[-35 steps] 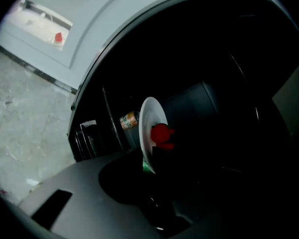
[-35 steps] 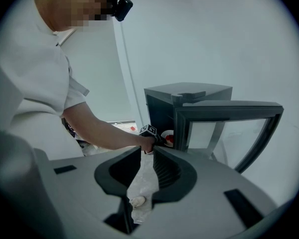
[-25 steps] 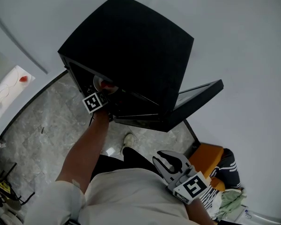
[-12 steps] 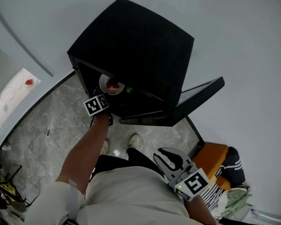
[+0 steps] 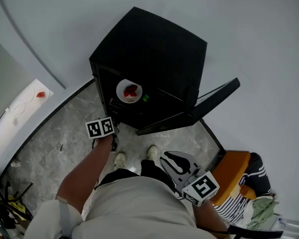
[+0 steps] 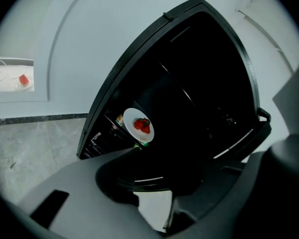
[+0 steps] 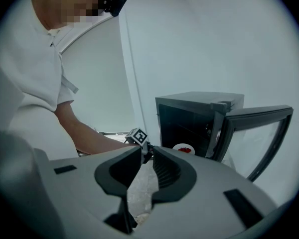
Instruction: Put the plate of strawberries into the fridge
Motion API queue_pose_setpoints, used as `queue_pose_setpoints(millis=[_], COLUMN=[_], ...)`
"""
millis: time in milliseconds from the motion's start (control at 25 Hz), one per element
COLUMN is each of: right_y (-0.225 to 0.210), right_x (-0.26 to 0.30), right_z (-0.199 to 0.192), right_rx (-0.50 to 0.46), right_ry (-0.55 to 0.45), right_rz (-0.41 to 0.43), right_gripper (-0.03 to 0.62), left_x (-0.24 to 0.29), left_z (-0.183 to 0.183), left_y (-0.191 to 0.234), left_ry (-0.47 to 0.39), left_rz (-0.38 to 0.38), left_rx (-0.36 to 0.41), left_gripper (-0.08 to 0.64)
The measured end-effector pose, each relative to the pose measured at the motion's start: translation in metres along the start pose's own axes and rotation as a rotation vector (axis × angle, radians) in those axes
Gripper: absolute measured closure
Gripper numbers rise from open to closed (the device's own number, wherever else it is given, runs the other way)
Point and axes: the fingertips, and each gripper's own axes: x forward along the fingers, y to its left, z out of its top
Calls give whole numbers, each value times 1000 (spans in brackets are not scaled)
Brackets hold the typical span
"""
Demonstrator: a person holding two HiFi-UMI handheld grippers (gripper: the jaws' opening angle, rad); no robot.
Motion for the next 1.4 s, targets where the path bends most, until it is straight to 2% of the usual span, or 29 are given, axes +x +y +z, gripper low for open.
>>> queue_pose_setpoints(millis=[280,440,600,720,920,1160,1400], right_y=[25,34,39,45,48,51,56], right_x=[12,15,17,19,24,23,23], right_z=[-3,1,3,8,15,17,16], right_rx=[10,-2,-13,-22,-45,-64,-74], right_ry=[-32,-53,-64,-76,-79,-66,-52], right_rz=[13,26,38,46,56,61,58], right_gripper=[529,539,546,551,555,558,563], left_x=[-72,-114,-147,-167,-180,-185,-184], left_z=[-10,-26,-41,-48,-57,-58,-59], left_y=[-38,-67,-98,-116,-131,-138,-138], left_ry=[49,113,178,204,227,227,237], left_rz=[-176,-277,-365,-419,-441,-453,-464], left_rx=[110,198,319,362,484,533,540], left_gripper=[496,540,547,546,547,546,547])
